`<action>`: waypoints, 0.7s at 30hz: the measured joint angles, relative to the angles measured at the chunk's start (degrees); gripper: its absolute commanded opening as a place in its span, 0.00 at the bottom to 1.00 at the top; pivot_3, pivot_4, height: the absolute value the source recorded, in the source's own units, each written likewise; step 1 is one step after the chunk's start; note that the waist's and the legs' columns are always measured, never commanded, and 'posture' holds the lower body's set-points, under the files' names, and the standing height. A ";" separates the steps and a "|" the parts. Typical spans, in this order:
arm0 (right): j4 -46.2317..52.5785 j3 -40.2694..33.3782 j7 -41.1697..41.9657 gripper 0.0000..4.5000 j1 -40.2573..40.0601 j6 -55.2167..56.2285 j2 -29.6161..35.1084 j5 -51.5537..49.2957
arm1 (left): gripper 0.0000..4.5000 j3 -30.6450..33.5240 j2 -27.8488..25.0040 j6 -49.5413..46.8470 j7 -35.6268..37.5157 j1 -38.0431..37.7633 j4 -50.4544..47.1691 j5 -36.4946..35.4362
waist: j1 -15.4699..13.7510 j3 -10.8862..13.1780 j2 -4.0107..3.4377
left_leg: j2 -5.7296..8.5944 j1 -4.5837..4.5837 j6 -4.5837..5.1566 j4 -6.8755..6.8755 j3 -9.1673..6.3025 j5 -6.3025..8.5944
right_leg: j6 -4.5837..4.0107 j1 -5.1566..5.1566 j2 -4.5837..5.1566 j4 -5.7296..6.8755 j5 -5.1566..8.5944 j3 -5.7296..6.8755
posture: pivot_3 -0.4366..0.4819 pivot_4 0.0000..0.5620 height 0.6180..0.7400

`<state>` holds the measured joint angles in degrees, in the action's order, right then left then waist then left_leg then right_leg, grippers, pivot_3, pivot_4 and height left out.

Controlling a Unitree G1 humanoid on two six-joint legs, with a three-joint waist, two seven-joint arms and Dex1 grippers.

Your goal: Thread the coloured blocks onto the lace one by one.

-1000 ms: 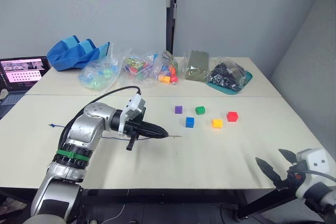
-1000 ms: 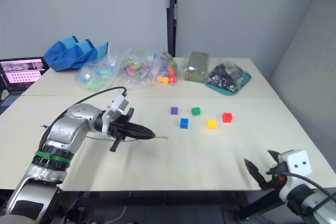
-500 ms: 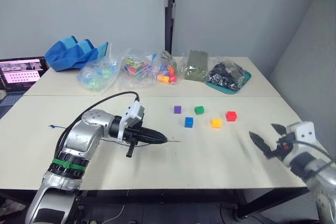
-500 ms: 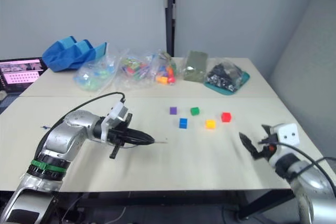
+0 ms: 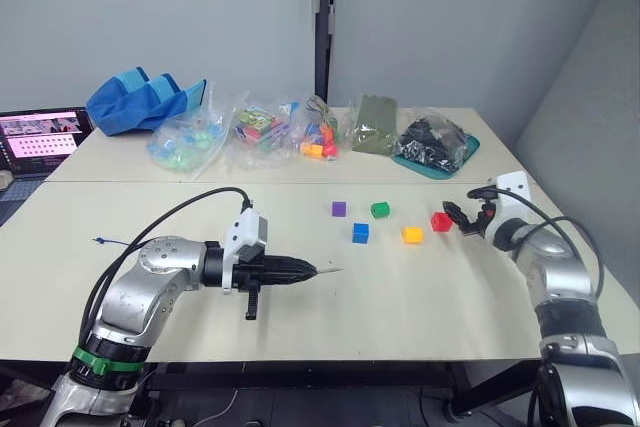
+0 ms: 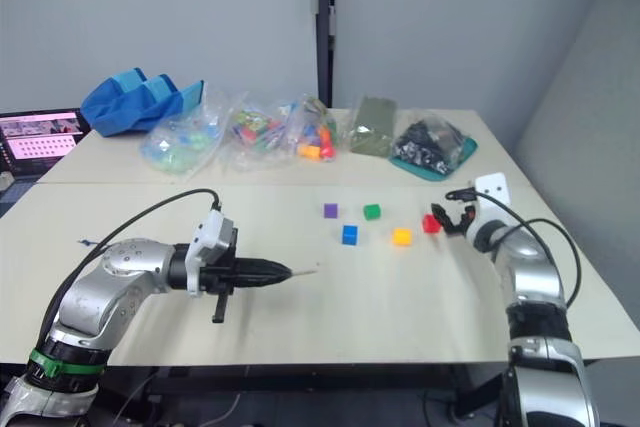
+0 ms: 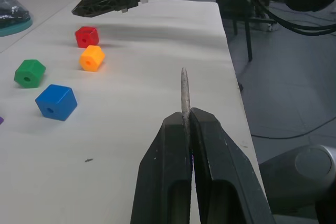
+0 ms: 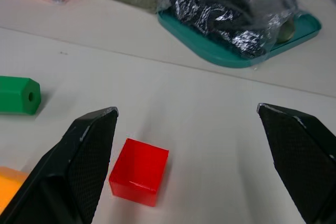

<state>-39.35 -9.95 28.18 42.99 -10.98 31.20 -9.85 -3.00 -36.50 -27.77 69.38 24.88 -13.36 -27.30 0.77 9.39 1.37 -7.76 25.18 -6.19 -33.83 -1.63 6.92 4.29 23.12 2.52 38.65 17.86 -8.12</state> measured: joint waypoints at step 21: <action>-12.36 -2.53 -2.27 0.26 2.67 5.79 -4.27 -1.10 | 0.00 -1.75 0.01 1.66 -1.95 0.77 1.94 0.28 | -0.03 0.01 -0.02 | 0.00 0.00 0.00 0.02 0.00 0.00 | 0.00 0.00 0.00 0.00 0.00 0.00 | 0.48 0.27 0.81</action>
<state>-51.72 -12.49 25.91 45.66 -5.19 26.93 -10.95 -4.76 -36.49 -26.11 67.43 25.65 -11.43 -27.02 0.74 9.40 1.35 -7.76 25.18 -6.19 -33.82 -1.63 6.92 4.29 23.12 2.52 38.65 17.85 -8.12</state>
